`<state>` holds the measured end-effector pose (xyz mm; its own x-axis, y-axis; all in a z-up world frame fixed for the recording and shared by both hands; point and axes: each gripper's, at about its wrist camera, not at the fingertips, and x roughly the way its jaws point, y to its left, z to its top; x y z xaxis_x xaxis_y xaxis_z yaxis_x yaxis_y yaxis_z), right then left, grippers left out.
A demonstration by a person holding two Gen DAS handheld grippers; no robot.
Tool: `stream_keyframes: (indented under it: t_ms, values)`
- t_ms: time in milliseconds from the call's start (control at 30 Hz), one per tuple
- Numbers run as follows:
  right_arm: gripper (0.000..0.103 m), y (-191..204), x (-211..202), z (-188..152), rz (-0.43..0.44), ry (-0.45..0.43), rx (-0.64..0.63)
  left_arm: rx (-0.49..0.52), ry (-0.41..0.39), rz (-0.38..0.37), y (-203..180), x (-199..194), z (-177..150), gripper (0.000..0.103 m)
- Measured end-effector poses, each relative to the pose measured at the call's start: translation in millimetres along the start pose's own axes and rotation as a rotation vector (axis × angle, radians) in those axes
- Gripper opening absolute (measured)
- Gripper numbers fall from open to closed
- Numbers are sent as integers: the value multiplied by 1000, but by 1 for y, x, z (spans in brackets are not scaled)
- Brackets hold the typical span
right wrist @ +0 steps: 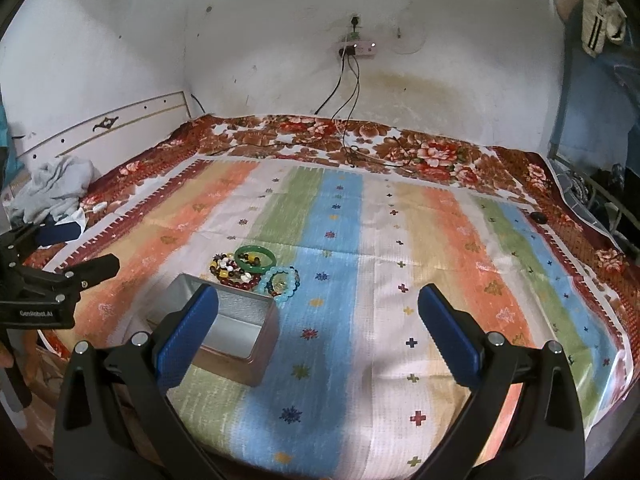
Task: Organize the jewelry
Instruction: 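Move both tools toward the bracelet pile beside the silver tin, then grasp the green jade bangle with the left tool while the right tool grasps the light-blue bead bracelet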
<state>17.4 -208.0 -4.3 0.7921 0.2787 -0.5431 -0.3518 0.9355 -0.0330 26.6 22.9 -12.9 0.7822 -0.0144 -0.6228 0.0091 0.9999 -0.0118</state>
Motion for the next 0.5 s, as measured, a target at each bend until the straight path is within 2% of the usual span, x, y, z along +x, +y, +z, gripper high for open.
stream_keyframes:
  t_ms: [100,267,367,500]
  values:
    - [98,-6,9,2,34,32,30,-3,9,10,5,7,6,98]
    - [98,-12,31,9,41,83,61,23,37,37,10,27,19,98]
    - [98,-9,41,13,56,99,49,11,69,22,15,42,26,98]
    - [98,-1,58,18,78,124,26,35,96,65,14,67,37,97]
